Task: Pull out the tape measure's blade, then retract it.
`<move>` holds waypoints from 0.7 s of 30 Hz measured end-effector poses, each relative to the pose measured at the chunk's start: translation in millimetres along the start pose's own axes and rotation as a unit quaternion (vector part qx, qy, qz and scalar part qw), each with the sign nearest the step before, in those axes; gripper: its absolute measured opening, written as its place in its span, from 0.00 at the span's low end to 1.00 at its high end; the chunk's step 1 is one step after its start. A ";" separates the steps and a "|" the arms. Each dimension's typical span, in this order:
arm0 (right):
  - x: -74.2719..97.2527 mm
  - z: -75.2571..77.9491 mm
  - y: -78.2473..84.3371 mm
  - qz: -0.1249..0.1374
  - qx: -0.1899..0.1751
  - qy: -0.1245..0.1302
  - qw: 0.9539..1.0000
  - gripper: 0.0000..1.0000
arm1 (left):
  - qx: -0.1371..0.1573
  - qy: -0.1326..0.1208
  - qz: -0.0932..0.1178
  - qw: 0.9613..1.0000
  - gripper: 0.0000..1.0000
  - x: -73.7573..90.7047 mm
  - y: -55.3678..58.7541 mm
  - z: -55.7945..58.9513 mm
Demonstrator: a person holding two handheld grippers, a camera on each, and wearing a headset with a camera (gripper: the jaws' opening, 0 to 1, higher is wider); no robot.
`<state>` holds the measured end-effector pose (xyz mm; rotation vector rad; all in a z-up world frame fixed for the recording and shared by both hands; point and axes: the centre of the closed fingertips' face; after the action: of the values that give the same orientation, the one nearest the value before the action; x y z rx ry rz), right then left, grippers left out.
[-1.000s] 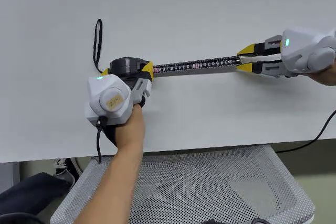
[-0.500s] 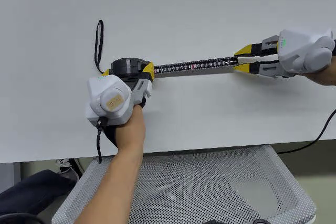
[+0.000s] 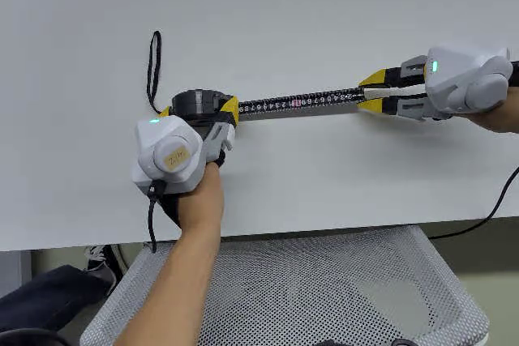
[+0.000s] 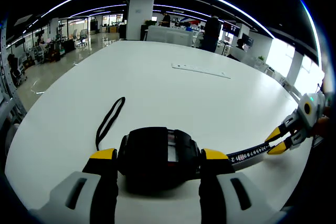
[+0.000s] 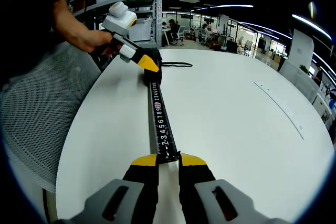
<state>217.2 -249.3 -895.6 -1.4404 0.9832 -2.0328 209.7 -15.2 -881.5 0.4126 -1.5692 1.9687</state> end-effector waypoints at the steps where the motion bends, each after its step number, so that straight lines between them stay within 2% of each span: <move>1: -0.3 0.0 -0.2 0.000 0.000 0.000 1.000 0.12 | 0.001 0.000 0.000 1.000 0.59 0.2 0.1 0.0; 21: -8.1 -1.1 -12.2 0.012 0.002 -0.001 1.000 0.12 | 0.008 0.006 0.001 1.000 0.59 1.2 -1.5 0.7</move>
<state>219.4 -235.4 -891.4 -1.4216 0.9911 -2.0149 209.6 -15.4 -879.5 0.4061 -1.5483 1.9828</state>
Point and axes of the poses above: the centre of the closed fingertips' face, and the gripper's own axes: x roughly backward along the fingers, z roughly to its right, y roughly out of its underside, and after that the axes turned 15 degrees about y, right-handed
